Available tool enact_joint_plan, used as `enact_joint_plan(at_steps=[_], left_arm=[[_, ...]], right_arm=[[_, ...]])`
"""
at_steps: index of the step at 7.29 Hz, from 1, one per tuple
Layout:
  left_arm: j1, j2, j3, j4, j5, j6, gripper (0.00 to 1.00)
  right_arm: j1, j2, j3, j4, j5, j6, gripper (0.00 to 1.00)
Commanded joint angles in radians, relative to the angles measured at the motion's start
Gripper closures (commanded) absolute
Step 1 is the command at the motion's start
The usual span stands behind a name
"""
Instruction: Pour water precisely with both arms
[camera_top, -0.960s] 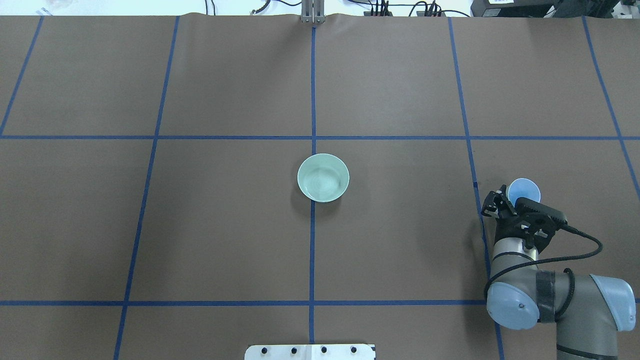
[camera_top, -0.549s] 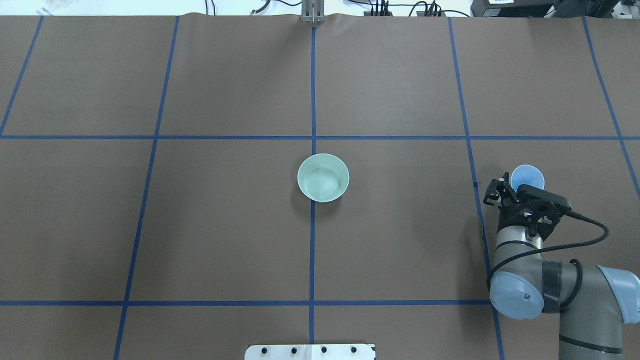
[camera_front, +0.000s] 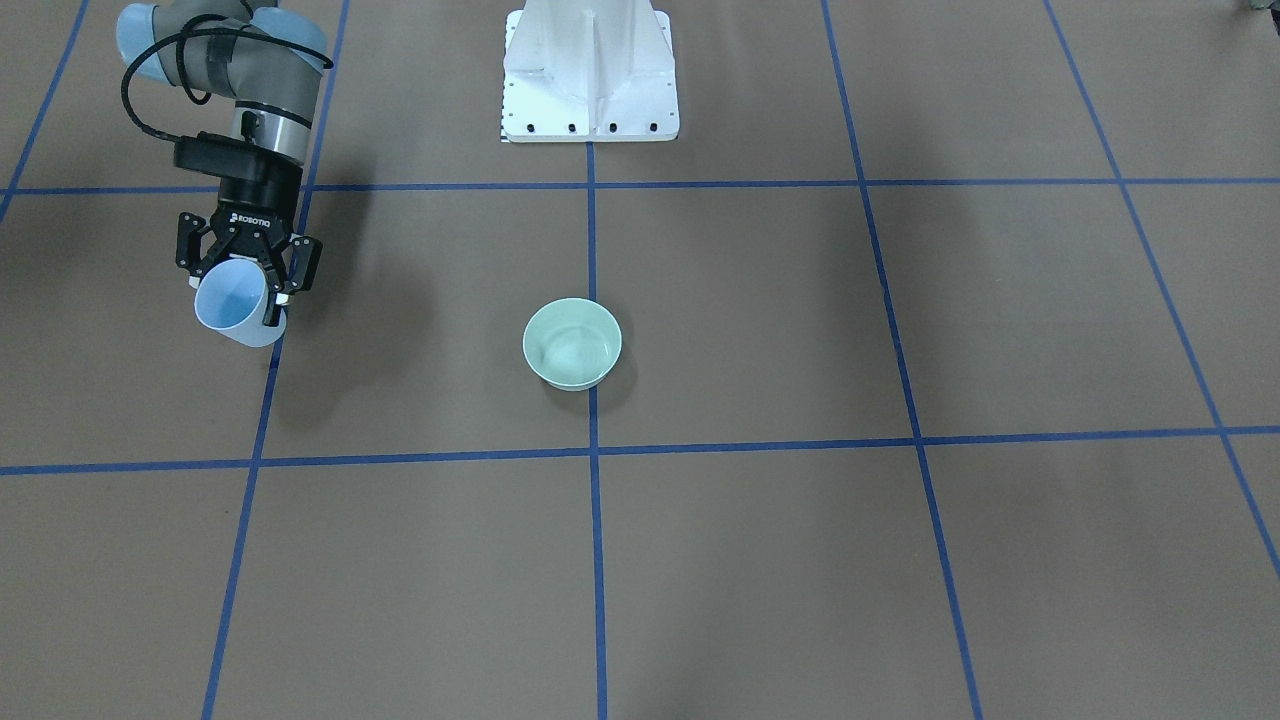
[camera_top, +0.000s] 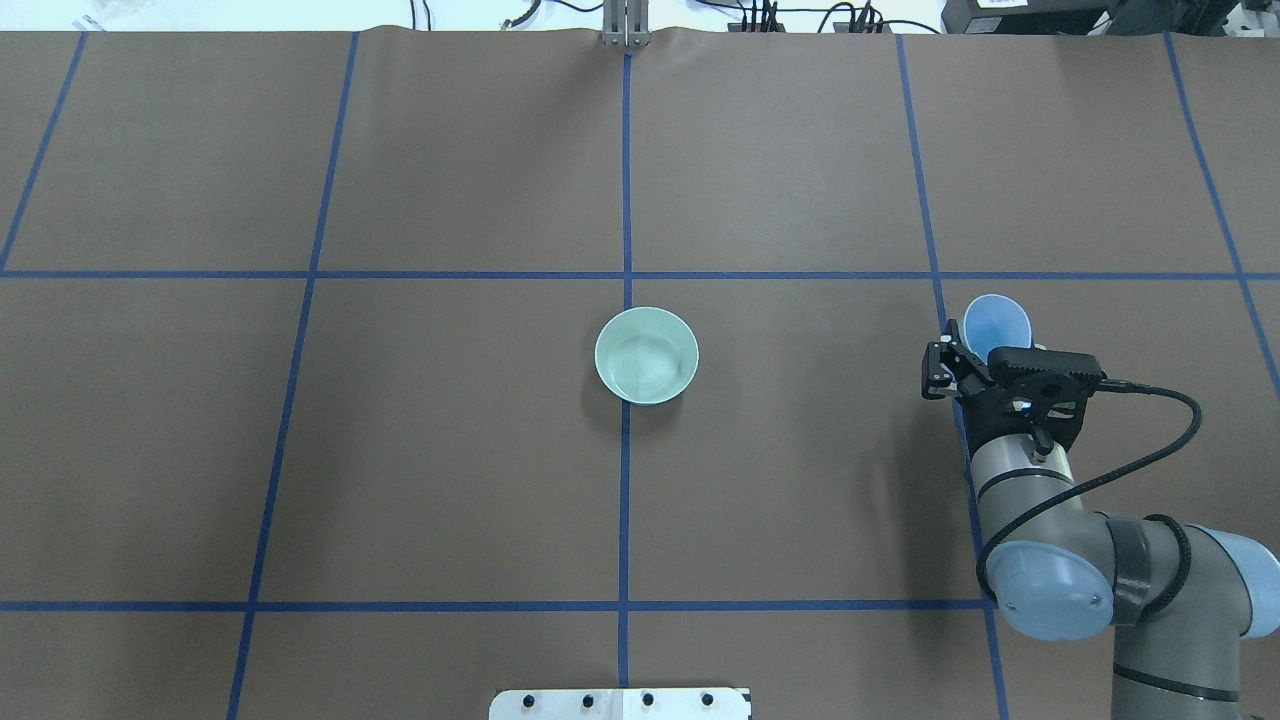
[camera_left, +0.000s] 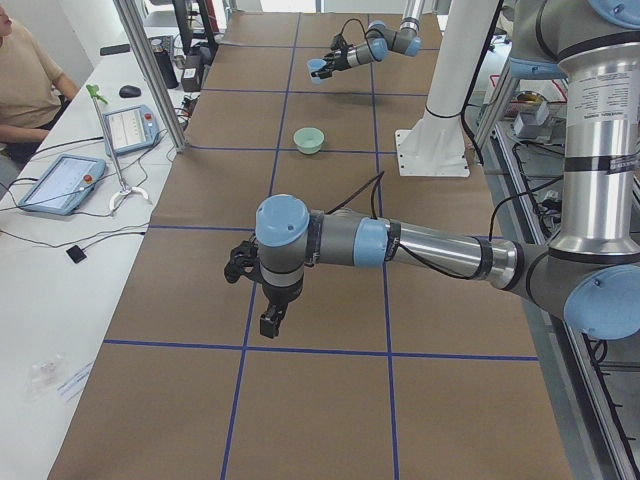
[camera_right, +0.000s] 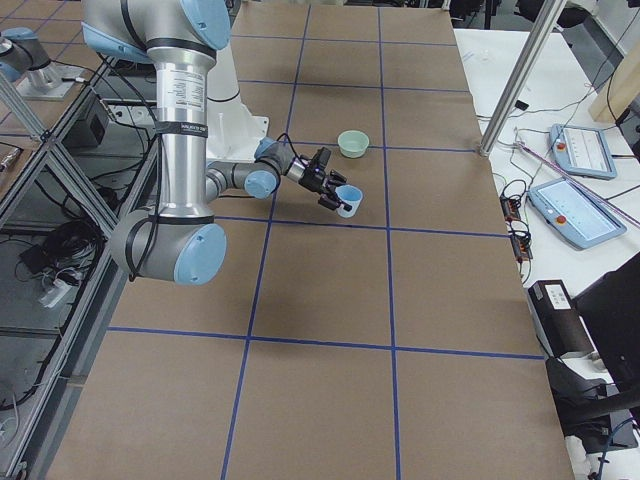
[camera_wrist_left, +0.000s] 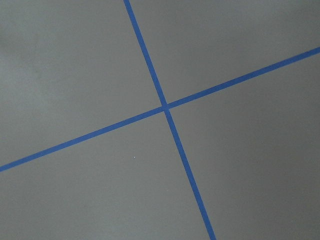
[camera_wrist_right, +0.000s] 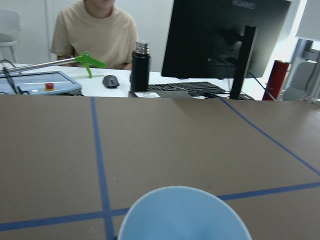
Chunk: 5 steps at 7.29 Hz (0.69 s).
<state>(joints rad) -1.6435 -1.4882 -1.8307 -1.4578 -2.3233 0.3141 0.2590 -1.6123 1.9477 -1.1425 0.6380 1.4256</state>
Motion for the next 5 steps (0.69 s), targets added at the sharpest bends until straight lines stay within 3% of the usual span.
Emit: enact_joint_plan(at_steps=[1, 2, 5], left_arm=[[-0.041, 0.038, -0.004, -0.004, -0.022, 0.0, 0.0], [-0.05, 0.052, -0.01, -0.004, -0.024, 0.0, 0.0], [-0.061, 0.059, -0.006, 0.002, -0.024, 0.0, 0.0]], right_arm=[[0.005, 0.02, -0.009, 0.357, 0.166, -0.367, 1.0], [0.009, 0.053, -0.016, 0.415, 0.24, -0.473, 1.0], [0.02, 0.236, -0.062, 0.405, 0.47, -0.828, 1.0]])
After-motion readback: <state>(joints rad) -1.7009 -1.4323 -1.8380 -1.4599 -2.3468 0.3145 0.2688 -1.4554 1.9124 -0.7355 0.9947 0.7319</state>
